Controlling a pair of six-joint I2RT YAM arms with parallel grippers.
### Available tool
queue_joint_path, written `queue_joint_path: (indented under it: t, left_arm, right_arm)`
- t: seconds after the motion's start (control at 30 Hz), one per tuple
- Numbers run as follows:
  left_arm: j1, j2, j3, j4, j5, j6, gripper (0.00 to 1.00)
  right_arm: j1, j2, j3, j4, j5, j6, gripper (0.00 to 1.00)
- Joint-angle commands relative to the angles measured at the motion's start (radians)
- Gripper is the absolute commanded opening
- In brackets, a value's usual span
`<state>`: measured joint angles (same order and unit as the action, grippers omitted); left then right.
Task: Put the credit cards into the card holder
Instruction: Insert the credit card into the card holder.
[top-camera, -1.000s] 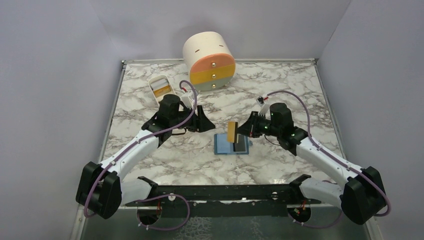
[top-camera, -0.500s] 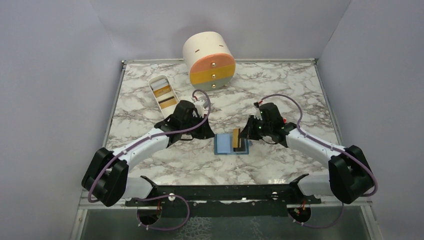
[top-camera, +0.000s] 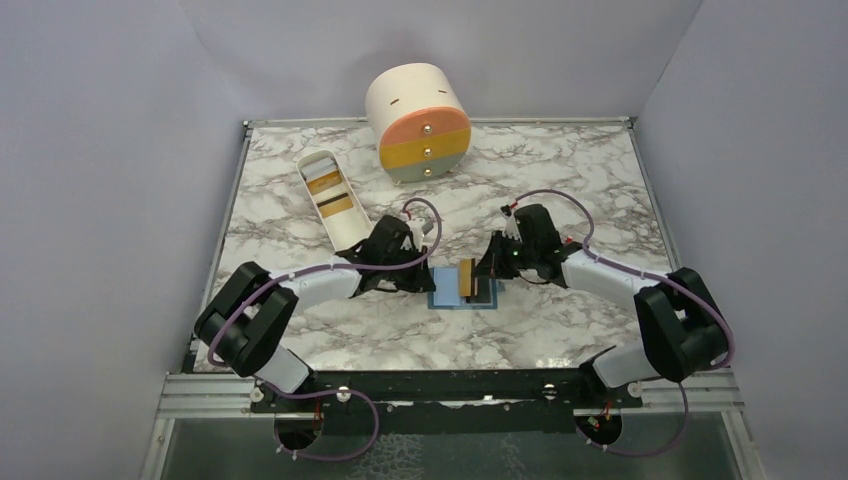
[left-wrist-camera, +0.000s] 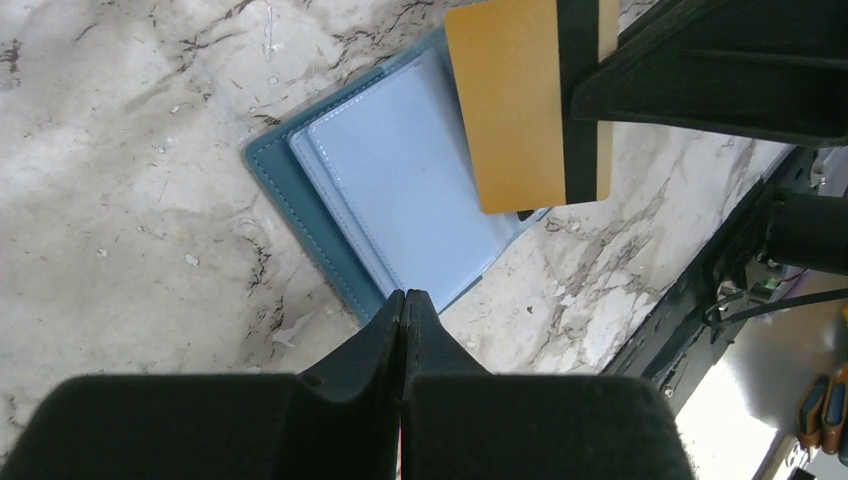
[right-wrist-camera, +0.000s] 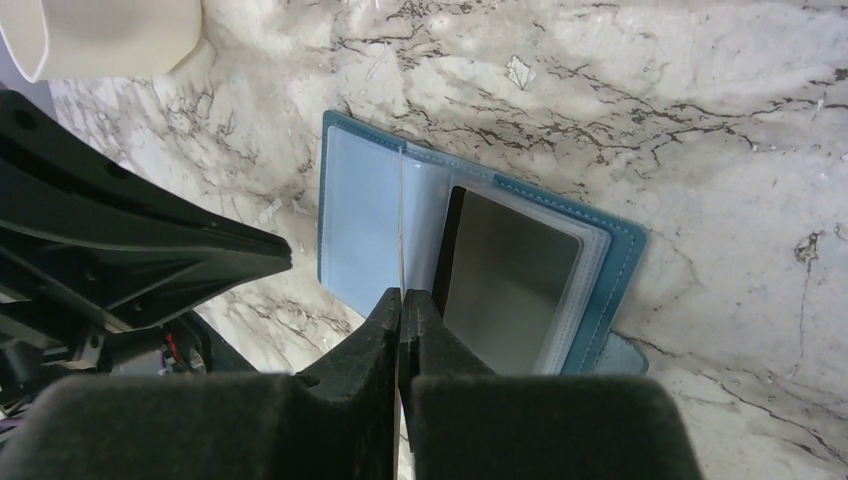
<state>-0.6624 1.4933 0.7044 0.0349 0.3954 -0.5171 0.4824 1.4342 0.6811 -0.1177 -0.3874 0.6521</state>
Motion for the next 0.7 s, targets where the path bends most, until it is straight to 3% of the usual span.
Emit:
queue_joint_path:
  t: [0.0,0.67]
  left_arm:
    - [-0.015,0.052,-0.017,0.074,-0.031,-0.004,0.0]
    - [-0.039,0.147,-0.044,0.088,-0.059,-0.013,0.0]
  right_arm:
    - [-0.014,0.023,-0.005,0.072,-0.054,-0.023,0.01]
    - [-0.054,0.093,-0.08,0.168,-0.092,-0.025,0.01]
